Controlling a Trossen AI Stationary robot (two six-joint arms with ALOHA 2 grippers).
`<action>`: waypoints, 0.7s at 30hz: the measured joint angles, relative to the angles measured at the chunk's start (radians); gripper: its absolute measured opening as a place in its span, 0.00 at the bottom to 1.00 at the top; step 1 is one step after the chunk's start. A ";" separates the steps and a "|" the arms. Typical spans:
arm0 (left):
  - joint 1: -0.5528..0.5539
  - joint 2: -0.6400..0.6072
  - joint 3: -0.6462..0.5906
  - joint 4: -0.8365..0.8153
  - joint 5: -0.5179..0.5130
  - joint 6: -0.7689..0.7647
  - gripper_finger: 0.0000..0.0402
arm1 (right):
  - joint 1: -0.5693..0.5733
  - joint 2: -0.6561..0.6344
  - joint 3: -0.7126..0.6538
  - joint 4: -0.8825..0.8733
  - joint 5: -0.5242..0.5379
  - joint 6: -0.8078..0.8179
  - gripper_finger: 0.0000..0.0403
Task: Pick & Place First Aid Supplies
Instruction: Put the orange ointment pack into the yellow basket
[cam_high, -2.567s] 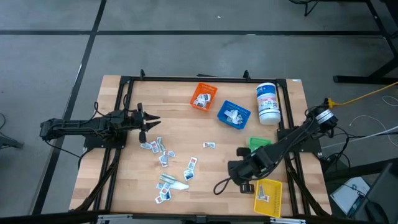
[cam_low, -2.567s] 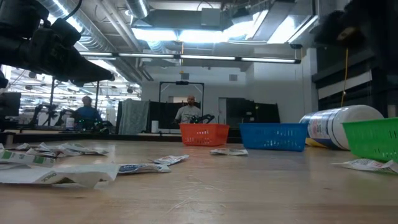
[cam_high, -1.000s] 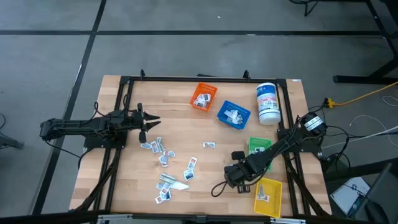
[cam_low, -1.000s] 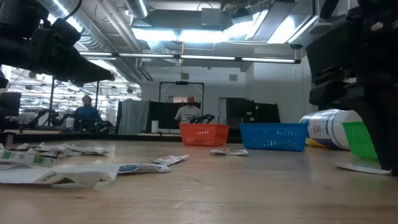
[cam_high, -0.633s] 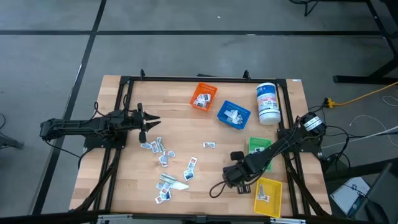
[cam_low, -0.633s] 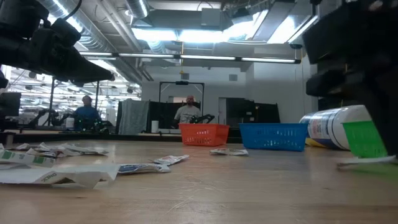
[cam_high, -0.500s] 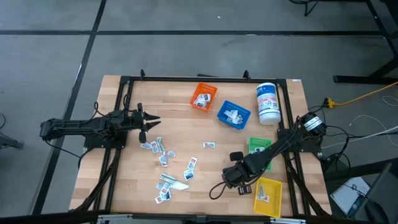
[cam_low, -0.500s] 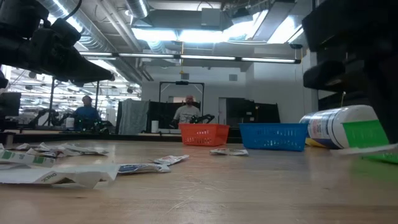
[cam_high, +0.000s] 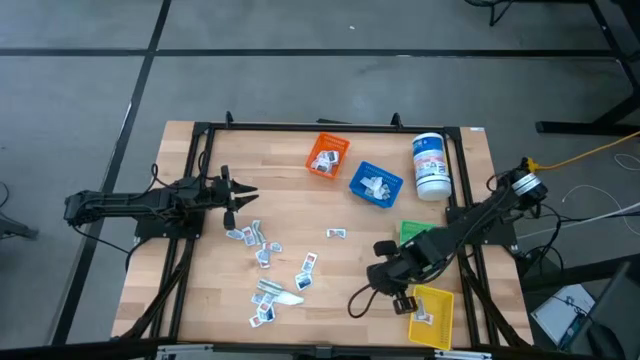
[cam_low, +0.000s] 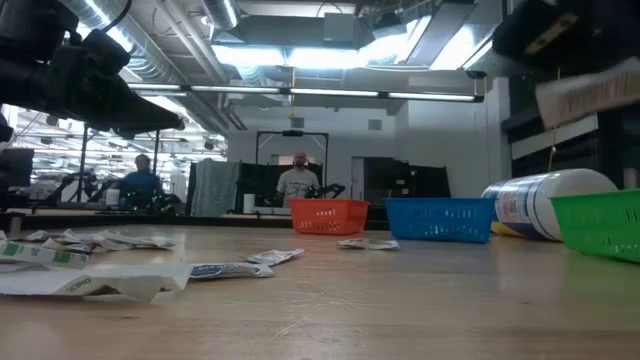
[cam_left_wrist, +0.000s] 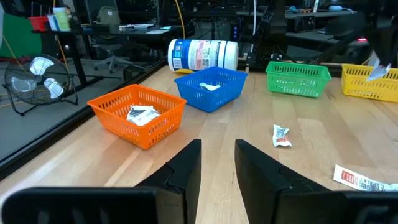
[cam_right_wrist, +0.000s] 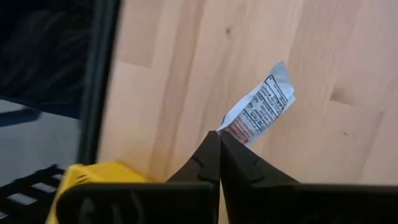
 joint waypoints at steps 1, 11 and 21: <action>0.000 0.000 0.000 0.000 0.000 0.000 0.23 | 0.000 -0.014 0.000 -0.001 -0.006 0.000 0.01; 0.000 0.000 0.000 0.000 0.001 0.000 0.23 | 0.083 -0.099 0.000 -0.033 -0.099 0.160 0.01; 0.000 0.000 0.000 0.000 0.001 0.000 0.23 | 0.231 -0.083 -0.036 -0.030 -0.229 0.470 0.02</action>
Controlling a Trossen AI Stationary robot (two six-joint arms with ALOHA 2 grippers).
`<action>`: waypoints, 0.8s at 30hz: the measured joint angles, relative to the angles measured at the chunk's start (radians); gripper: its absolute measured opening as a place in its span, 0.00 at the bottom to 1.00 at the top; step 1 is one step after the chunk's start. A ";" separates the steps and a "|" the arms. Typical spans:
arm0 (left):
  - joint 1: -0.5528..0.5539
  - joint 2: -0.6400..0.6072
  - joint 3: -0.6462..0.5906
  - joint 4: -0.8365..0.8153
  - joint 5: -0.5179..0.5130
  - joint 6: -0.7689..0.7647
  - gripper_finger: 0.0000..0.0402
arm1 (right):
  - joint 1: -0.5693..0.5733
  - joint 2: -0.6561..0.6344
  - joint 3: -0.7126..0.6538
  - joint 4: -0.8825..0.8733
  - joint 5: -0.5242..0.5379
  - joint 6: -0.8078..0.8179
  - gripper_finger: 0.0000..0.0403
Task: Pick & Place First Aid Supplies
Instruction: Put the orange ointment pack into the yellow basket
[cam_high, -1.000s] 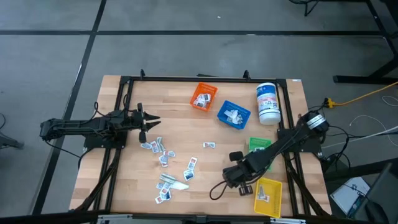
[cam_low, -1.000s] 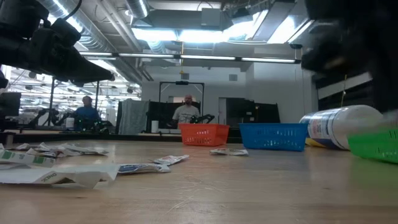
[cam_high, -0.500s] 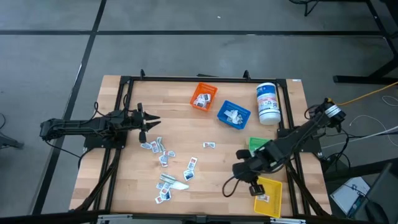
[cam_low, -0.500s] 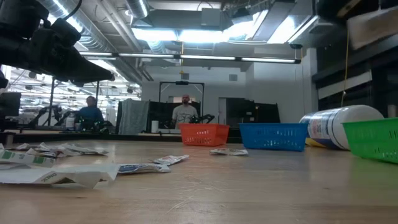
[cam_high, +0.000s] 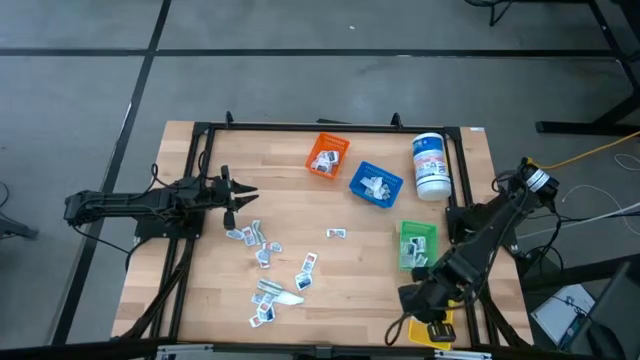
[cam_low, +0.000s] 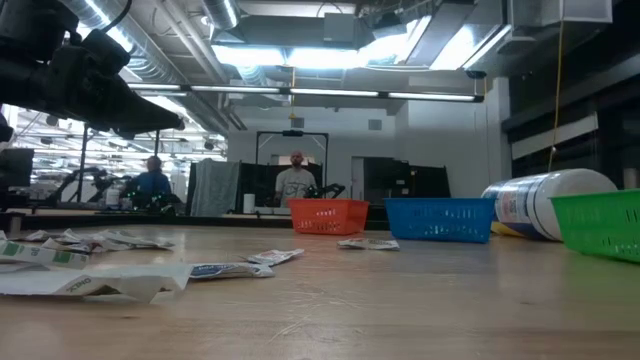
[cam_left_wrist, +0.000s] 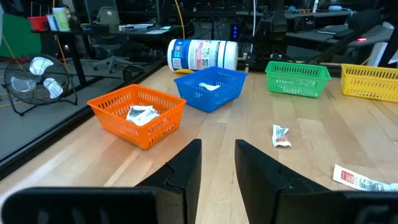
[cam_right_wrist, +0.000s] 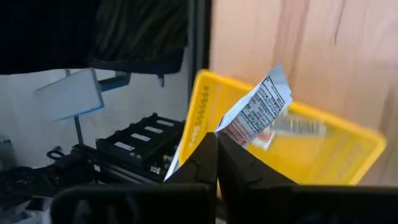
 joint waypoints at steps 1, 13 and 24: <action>0.000 0.000 0.000 0.000 0.000 0.000 0.23 | 0.009 0.000 -0.010 0.000 0.000 0.025 0.02; 0.000 0.000 0.000 0.000 0.001 0.000 0.23 | 0.057 0.002 -0.097 0.060 0.011 0.160 0.02; 0.000 0.000 0.000 0.000 0.001 0.000 0.23 | 0.056 0.000 -0.112 0.093 0.030 0.196 0.05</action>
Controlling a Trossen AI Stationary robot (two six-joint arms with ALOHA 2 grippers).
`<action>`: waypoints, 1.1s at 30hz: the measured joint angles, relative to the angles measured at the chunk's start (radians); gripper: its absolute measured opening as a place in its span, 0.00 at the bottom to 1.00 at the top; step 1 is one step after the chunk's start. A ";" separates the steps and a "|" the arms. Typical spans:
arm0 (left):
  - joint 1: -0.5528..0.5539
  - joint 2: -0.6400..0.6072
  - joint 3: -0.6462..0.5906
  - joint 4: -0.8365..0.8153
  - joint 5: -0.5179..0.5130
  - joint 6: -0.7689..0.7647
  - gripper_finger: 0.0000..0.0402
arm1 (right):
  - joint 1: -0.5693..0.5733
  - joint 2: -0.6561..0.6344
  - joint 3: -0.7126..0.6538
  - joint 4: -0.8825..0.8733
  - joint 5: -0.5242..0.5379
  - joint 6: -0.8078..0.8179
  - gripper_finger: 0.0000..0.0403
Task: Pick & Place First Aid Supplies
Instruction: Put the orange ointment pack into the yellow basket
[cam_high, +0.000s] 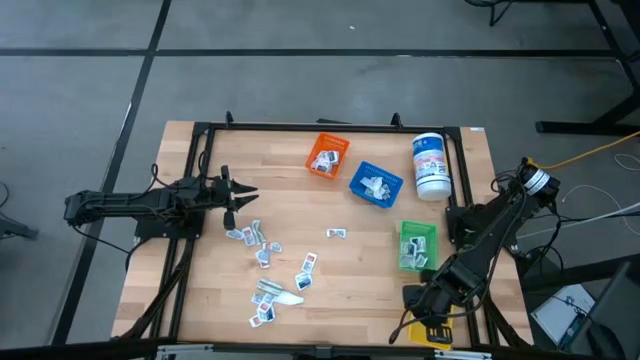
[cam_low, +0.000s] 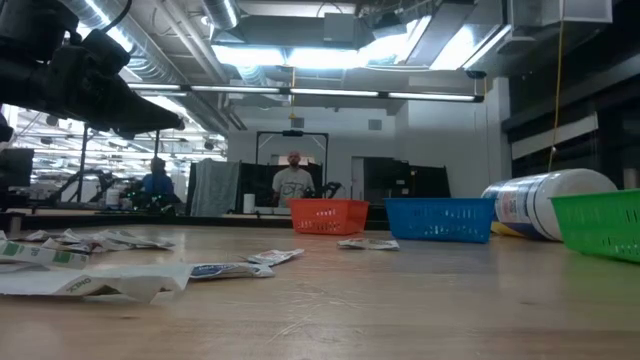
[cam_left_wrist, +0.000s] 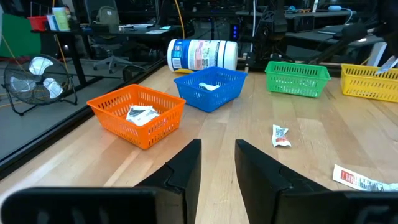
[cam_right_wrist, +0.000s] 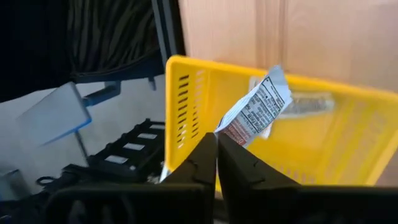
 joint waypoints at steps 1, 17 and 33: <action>0.000 0.000 0.000 0.000 0.000 0.000 0.23 | 0.000 0.000 0.000 -0.003 -0.013 0.017 0.06; 0.000 0.000 0.000 0.000 0.000 0.000 0.23 | -0.044 0.000 0.000 -0.023 0.124 -0.072 0.31; 0.000 0.000 0.000 0.000 0.000 0.000 0.23 | -0.317 0.000 0.001 0.080 0.316 -0.556 0.33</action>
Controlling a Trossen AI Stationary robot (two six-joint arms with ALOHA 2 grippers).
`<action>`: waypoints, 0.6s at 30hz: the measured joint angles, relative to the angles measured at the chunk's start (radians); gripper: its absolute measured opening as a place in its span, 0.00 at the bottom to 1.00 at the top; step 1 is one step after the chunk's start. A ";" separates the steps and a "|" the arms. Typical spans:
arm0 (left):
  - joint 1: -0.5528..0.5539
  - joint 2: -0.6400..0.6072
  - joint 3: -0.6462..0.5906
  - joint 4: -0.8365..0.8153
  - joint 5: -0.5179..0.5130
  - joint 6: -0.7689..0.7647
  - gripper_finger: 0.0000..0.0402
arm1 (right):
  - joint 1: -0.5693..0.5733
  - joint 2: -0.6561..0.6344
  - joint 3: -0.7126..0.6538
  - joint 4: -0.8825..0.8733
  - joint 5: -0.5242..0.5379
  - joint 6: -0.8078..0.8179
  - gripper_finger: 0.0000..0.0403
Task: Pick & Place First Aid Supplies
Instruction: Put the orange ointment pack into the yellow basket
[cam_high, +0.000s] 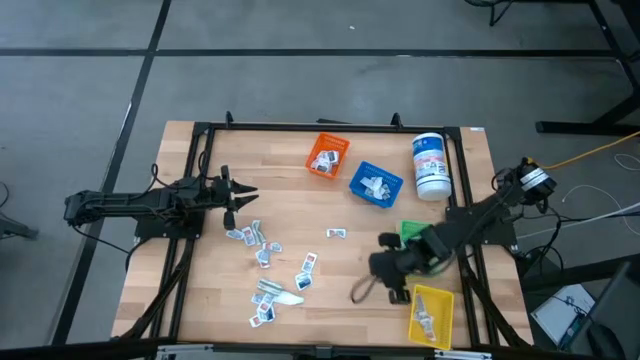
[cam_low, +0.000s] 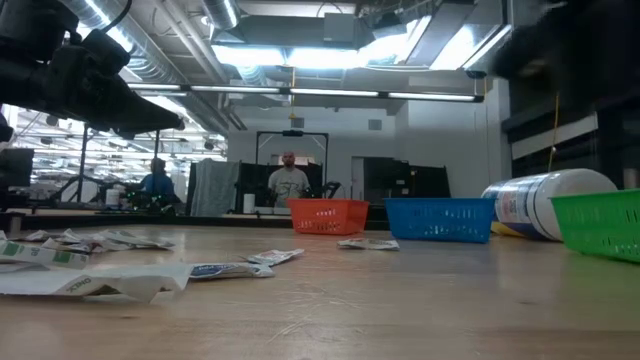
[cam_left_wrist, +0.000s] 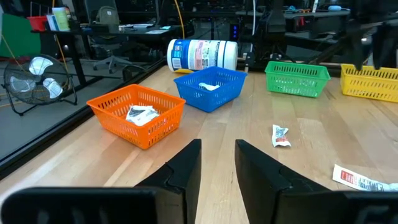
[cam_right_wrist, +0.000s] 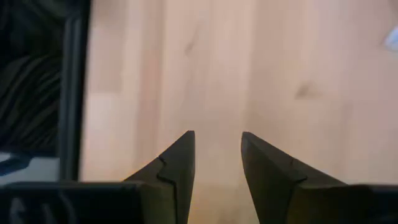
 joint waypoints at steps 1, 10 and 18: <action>0.000 0.000 0.000 0.000 0.000 0.000 0.23 | -0.025 0.000 0.000 0.013 0.000 -0.030 0.33; 0.000 0.000 0.000 0.000 0.000 0.000 0.23 | -0.218 0.021 0.001 0.116 0.063 -0.248 0.33; 0.000 0.000 0.000 0.000 0.000 0.000 0.23 | -0.294 0.123 0.001 0.143 0.271 -0.274 0.33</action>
